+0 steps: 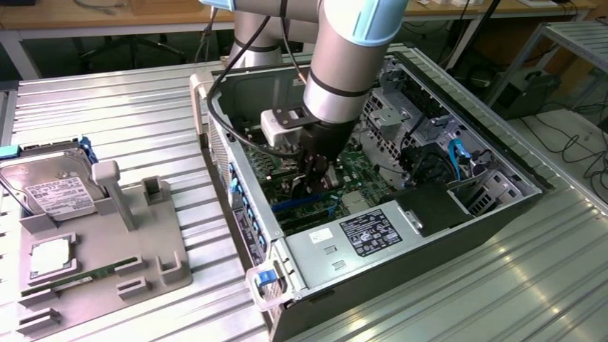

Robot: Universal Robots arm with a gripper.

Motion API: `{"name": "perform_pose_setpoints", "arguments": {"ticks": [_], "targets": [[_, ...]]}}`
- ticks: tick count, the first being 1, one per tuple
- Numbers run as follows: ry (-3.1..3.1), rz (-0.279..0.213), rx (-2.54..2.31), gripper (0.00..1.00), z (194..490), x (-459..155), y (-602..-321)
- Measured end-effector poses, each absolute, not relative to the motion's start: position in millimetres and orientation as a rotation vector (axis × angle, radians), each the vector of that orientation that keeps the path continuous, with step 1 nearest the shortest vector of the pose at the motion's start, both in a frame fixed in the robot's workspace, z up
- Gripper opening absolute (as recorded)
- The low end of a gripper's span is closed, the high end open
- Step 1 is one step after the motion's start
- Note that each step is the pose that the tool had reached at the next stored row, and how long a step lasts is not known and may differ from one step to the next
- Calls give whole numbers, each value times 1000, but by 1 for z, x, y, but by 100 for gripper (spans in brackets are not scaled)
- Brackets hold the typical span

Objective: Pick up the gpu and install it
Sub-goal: 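Press down on the gpu until it lock into place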

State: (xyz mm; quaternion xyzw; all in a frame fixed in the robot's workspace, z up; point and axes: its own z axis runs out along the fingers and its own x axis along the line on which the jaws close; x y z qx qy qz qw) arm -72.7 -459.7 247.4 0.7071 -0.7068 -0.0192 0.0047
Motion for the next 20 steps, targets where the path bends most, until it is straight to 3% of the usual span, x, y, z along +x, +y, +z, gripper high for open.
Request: {"name": "perform_pose_setpoints", "arguments": {"ticks": [20], "targets": [[-2213, -61, 2214, 27, 231, -74, -459]]}}
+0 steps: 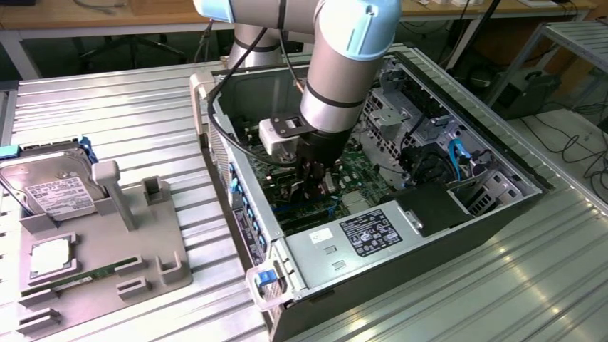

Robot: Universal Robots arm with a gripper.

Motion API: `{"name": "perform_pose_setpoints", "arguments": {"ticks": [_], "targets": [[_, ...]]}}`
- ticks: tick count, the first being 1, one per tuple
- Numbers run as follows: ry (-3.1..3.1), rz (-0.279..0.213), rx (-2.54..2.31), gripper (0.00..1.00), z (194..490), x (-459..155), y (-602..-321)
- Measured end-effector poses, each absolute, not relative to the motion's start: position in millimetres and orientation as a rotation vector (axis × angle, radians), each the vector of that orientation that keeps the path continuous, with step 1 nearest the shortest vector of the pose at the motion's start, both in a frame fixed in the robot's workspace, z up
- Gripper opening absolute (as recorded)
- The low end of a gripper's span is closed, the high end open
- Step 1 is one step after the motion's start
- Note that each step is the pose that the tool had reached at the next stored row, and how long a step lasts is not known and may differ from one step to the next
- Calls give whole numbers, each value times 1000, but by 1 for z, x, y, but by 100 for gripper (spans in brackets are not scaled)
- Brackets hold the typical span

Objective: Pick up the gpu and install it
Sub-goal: 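Press down on the gpu until it lock into place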

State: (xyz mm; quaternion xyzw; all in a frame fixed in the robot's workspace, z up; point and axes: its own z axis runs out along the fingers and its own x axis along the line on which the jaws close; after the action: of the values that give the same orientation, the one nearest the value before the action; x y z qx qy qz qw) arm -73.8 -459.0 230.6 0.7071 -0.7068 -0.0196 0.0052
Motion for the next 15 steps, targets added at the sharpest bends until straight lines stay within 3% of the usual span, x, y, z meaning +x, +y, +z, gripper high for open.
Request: {"name": "perform_pose_setpoints", "arguments": {"ticks": [15], "targets": [[-2215, -63, 2216, 27, 223, -75, -459]]}}
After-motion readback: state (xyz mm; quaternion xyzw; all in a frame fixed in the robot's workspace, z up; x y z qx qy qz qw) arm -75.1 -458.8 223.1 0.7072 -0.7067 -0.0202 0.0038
